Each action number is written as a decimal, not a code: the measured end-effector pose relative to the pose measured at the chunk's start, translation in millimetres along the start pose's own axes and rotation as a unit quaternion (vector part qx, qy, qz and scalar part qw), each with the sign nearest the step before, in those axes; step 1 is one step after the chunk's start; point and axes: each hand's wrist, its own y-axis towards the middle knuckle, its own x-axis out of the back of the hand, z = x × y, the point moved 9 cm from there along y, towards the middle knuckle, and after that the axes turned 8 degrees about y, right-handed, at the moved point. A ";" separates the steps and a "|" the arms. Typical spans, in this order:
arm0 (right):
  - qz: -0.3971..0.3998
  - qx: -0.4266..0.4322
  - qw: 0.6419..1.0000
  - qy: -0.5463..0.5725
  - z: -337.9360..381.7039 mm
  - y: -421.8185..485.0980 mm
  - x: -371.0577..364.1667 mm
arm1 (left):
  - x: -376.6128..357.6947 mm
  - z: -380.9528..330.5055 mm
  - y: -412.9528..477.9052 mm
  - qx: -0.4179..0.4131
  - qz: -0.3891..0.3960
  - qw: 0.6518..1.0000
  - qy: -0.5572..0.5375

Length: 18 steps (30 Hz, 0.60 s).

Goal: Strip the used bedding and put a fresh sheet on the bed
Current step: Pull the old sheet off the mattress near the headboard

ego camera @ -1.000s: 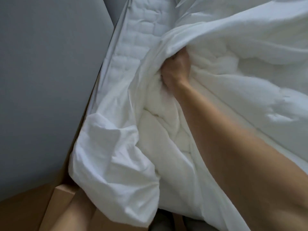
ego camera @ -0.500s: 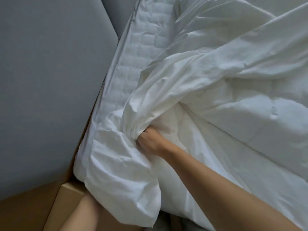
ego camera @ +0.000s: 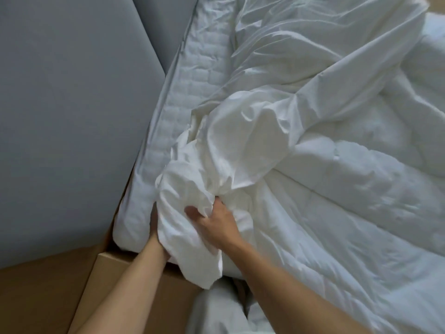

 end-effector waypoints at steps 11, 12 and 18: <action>-0.016 -0.098 0.982 0.161 -67.6 -29.8 49.4 | 57.1 -59.3 -24.5 -0.116 -0.227 0.967 0.016; -0.039 -0.106 0.983 0.148 -81.5 -34.0 71.1 | 65.5 -61.1 -24.3 -0.114 -0.233 0.966 0.007; -0.280 -0.191 0.937 0.079 -168.8 -70.1 229.7 | 89.8 -60.8 -21.1 -0.124 -0.257 0.958 0.004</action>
